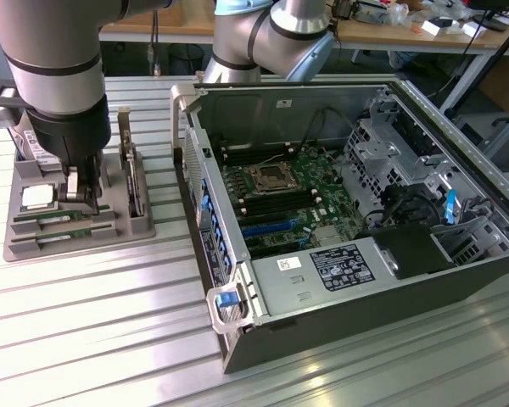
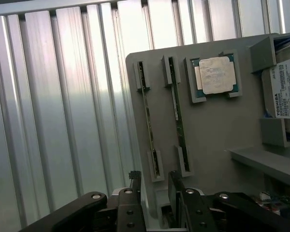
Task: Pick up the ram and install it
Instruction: 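Pick up the ram and move it above insertion slot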
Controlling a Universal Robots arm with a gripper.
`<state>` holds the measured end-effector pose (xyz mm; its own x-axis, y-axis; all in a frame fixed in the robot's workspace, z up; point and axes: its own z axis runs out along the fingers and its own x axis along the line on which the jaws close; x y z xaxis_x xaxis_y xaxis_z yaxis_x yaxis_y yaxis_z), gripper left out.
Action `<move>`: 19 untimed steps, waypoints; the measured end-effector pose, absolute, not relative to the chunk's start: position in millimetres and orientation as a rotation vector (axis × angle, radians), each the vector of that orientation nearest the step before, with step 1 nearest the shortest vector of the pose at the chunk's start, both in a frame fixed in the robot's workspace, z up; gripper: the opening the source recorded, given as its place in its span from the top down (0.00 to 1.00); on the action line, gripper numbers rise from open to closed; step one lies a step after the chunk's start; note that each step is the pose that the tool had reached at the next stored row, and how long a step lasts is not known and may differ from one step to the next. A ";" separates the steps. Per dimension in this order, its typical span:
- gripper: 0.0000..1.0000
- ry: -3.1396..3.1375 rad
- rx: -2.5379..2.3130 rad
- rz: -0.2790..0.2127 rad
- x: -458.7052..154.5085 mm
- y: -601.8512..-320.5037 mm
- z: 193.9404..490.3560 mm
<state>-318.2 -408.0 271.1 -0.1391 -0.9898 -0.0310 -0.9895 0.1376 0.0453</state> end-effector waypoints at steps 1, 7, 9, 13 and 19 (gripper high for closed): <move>0.64 -2.364 2.057 -0.086 -318.2 -408.1 270.3; 0.64 -2.365 2.057 -0.086 -318.2 -408.7 265.6; 0.64 -2.365 2.057 -0.086 -318.2 -408.8 264.1; 0.64 -2.365 2.057 -0.086 -318.2 -409.1 261.2; 0.64 -2.364 2.057 -0.086 -323.0 -409.3 256.5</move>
<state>-323.0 -409.3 256.5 -0.1388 -0.9898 -0.0310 -0.9895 0.1374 0.0454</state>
